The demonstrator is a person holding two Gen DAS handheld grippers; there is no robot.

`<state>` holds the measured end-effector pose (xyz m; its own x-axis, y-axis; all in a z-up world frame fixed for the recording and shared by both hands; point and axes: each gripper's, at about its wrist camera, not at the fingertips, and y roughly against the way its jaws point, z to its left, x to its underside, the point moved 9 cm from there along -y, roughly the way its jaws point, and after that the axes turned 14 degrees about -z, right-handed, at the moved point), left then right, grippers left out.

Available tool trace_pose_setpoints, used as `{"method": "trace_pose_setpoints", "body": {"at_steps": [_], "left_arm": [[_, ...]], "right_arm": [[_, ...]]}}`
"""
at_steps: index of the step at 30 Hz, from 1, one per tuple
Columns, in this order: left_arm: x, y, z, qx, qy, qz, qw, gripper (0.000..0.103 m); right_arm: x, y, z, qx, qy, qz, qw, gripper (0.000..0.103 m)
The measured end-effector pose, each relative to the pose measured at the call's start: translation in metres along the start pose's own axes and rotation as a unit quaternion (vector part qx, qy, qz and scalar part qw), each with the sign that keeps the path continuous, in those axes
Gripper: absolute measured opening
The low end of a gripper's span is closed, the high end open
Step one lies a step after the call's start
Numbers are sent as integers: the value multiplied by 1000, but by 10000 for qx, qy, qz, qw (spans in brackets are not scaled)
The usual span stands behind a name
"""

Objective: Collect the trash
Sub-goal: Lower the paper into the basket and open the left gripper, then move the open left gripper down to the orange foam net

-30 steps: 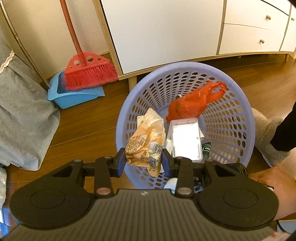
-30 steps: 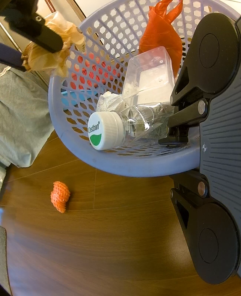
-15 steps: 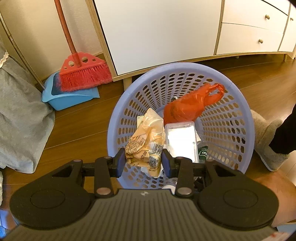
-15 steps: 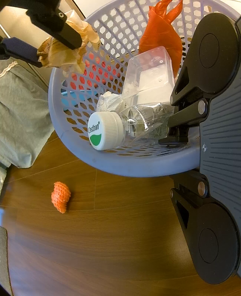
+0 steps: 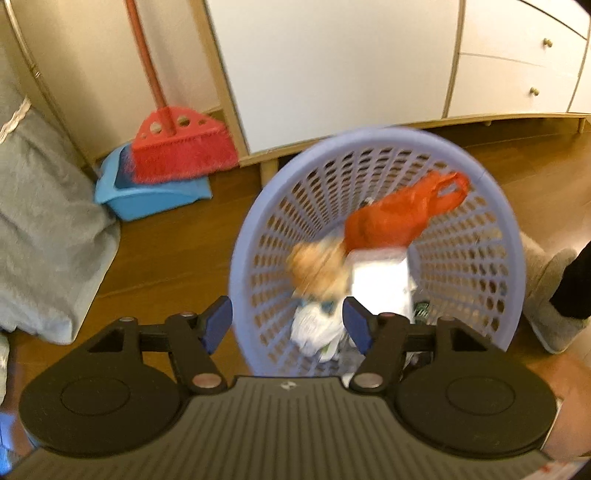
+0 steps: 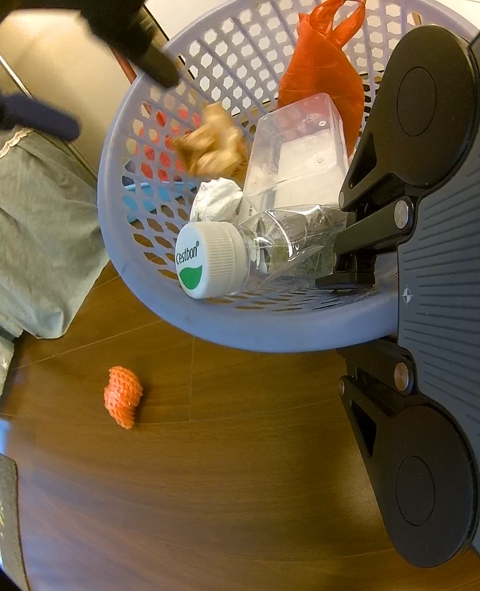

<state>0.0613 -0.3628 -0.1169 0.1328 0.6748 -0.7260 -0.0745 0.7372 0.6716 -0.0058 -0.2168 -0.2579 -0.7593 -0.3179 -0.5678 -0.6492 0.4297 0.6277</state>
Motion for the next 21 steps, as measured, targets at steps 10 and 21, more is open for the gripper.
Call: {"method": "trace_pose_setpoints", "body": {"at_steps": [10,21], "left_arm": [[37,13,30,-210,456,419,9979,62],[52,18,45,-377,693,570,9953,62]], "right_arm": [[-1,-1,-1,4,14,12,10000,1],[2,2,0,5,42,11,10000,1]]}}
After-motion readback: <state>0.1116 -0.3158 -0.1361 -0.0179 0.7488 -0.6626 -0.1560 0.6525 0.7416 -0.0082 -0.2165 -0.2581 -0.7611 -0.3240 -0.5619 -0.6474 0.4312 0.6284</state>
